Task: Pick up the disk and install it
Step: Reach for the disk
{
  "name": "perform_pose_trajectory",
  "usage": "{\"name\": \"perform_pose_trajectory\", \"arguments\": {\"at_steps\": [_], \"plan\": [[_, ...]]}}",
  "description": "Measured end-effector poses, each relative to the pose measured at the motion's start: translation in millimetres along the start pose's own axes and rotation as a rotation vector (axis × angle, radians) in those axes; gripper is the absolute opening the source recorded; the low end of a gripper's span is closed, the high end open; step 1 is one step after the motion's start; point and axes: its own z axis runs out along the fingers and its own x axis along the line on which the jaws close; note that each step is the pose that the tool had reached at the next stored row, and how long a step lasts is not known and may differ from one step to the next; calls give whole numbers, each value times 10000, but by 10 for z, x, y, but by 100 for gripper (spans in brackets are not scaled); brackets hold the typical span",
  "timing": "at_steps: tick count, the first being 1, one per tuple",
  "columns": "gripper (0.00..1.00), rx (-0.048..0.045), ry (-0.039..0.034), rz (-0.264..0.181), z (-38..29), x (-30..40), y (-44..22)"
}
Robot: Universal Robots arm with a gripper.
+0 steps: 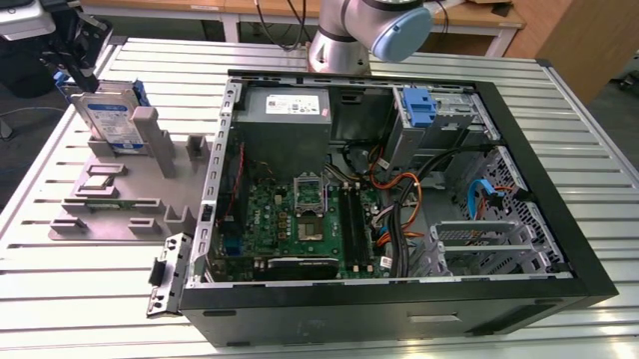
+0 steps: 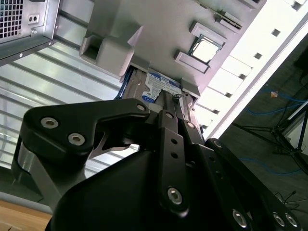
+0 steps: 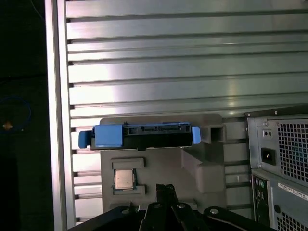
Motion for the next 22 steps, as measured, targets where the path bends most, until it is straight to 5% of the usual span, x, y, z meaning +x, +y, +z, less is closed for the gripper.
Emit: {"name": "perform_pose_trajectory", "arguments": {"at_steps": [16,22], "plan": [[10,7,0,2,-48,-2,10],[10,50,-3,0,-38,10,154]]}}
